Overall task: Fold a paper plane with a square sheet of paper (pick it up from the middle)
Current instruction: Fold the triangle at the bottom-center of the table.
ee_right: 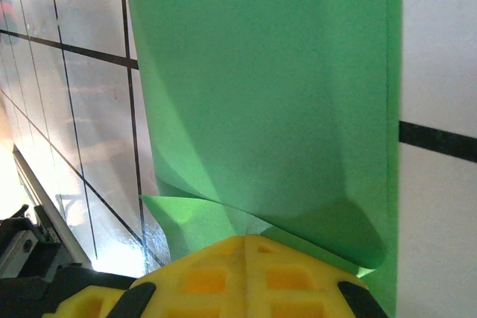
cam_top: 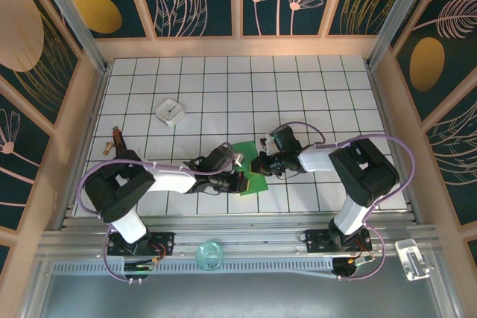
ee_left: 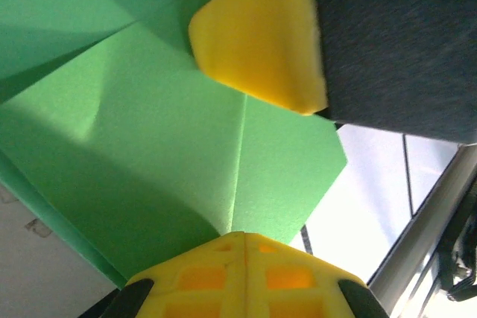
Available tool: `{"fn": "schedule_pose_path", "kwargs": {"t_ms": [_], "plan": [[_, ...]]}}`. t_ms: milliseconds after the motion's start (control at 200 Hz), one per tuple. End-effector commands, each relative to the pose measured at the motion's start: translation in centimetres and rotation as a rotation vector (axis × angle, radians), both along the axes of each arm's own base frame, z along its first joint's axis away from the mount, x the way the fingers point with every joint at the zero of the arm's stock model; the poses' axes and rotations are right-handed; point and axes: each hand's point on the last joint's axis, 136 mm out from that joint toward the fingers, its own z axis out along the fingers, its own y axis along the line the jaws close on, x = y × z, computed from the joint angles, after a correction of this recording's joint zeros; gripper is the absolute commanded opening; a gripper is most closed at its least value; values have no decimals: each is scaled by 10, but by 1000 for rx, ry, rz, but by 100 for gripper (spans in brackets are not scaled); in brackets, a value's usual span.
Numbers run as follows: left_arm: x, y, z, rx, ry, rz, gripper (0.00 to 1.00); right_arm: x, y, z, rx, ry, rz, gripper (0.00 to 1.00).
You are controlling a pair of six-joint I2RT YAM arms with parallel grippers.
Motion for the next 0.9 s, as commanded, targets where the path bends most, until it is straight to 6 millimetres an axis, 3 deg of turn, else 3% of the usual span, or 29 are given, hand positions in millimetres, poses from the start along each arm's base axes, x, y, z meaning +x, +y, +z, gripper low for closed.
{"fn": "schedule_pose_path", "kwargs": {"t_ms": [0,70,225,365,570,891], "plan": [[-12,12,-18,51,36,-33,0,-11,-30,-39,-180,83,-52,0],[-15,19,-25,77,45,-26,0,-6,-24,-29,-153,63,-40,0],[-22,31,-35,118,62,-24,0,10,-4,13,-47,-20,2,0],[-26,37,-41,136,69,-23,0,3,3,35,28,-31,12,2],[-30,40,-51,156,88,-30,0,-27,9,27,41,10,31,0],[-30,40,-52,162,88,-39,0,-38,19,12,47,44,39,0]]}}
